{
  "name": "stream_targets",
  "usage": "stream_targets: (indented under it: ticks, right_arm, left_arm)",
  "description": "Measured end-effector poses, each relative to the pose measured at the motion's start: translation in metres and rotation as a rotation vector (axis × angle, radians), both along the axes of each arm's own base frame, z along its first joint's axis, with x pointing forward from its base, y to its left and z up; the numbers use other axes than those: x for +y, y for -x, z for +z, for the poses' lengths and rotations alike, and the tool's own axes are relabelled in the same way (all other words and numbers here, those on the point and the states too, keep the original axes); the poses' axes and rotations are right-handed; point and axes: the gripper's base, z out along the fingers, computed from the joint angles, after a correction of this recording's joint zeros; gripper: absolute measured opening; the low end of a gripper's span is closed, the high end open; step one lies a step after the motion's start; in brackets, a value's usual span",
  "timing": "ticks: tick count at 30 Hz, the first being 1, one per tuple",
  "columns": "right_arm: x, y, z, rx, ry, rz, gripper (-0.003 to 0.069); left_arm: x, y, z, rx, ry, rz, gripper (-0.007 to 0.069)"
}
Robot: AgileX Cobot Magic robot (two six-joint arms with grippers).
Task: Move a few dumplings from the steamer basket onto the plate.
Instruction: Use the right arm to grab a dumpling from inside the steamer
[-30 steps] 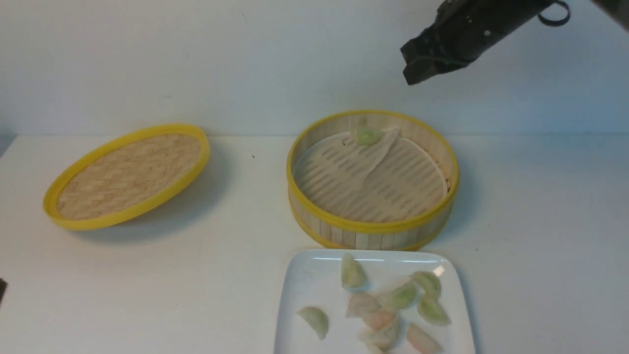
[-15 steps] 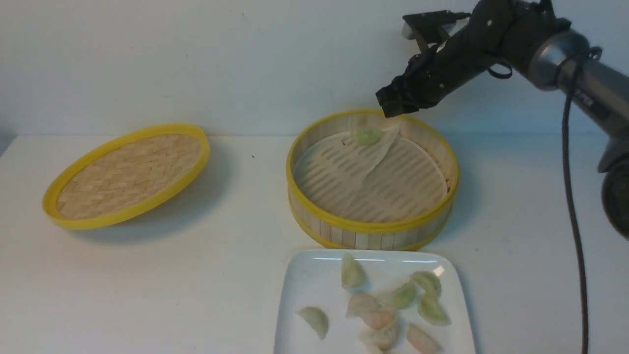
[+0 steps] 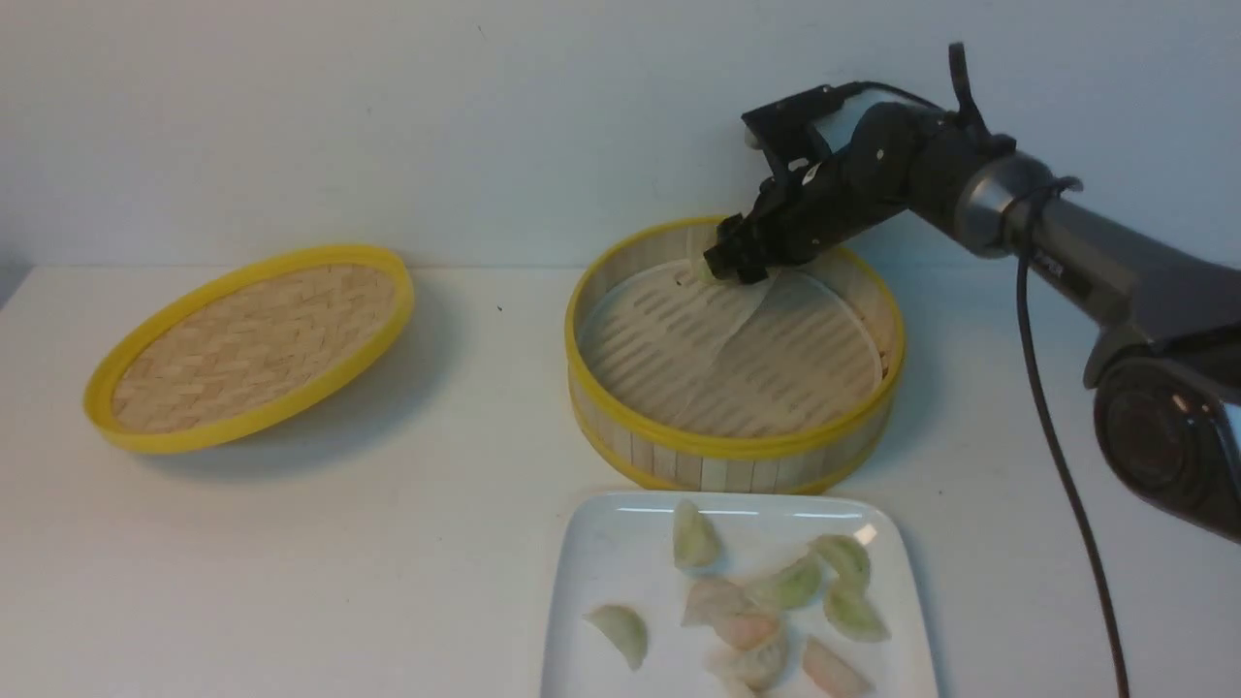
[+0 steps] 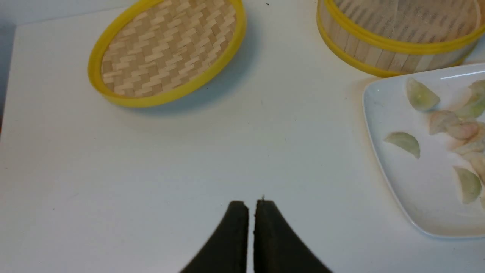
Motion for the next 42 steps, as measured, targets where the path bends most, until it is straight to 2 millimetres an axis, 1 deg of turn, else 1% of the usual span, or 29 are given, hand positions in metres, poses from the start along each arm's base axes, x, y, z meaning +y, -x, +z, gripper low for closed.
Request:
stream_targets:
  ticks: [5,8,12,15,19,24,25,28,31,33,34,35,36,37,39,42]
  right_arm:
    - [0.007,0.0,-0.006,-0.014,0.001,0.005,0.0411]
    - [0.007,0.0,-0.011,-0.008,0.007,0.008,0.0411]
    - [0.007,0.0,-0.011,-0.007,0.016,0.014,0.0378]
    - [0.007,0.001,-0.009,-0.006,0.027,0.02,0.0372]
    - [0.005,0.005,0.002,0.016,0.068,0.043,0.035]
    - [0.002,0.014,0.032,0.027,0.082,0.063,0.0349]
    - [0.002,0.017,0.042,0.026,0.083,0.067,0.0349]
    - [0.0,0.024,0.063,0.035,0.077,0.069,0.0347]
    - [-0.003,0.036,0.087,0.076,0.084,0.085,0.0347]
    - [-0.005,0.045,0.099,0.109,0.094,0.102,0.0347]
    - [-0.007,0.053,0.111,0.137,0.101,0.113,0.0346]
    - [-0.007,0.053,0.11,0.145,0.102,0.114,0.0346]
    - [-0.009,0.062,0.126,0.155,0.099,0.113,0.0345]
    - [-0.01,0.065,0.135,0.146,0.092,0.106,0.0345]
    - [-0.014,0.076,0.159,0.124,0.069,0.084,0.0345]
    - [-0.019,0.092,0.182,0.107,0.05,0.066,0.0344]
  left_arm:
    - [0.001,0.0,0.0,-0.003,-0.011,0.008,0.0008]
    - [0.001,0.0,0.0,-0.004,-0.012,0.008,0.0008]
    - [0.001,0.0,0.0,-0.004,-0.013,0.01,0.0008]
    - [0.001,0.0,0.0,-0.004,-0.014,0.01,0.0008]
    - [0.003,-0.001,0.0,-0.008,-0.024,0.017,0.0008]
    - [0.003,-0.001,0.0,-0.009,-0.028,0.02,0.0008]
    - [0.003,-0.001,0.0,-0.009,-0.028,0.02,0.0008]
    - [0.003,-0.001,0.0,-0.009,-0.028,0.021,0.0008]
    - [0.003,-0.001,0.0,-0.009,-0.029,0.021,0.0008]
    - [0.003,-0.001,0.0,-0.009,-0.029,0.021,0.0008]
    - [0.003,-0.001,0.0,-0.009,-0.03,0.022,0.0008]
    - [0.003,-0.001,0.0,-0.009,-0.03,0.022,0.0008]
    - [0.003,-0.001,0.0,-0.009,-0.03,0.022,0.0008]
    - [0.003,-0.001,0.0,-0.009,-0.03,0.022,0.0008]
    - [0.003,-0.001,0.0,-0.009,-0.03,0.022,0.0008]
    - [0.003,-0.001,0.0,-0.009,-0.03,0.022,0.0008]
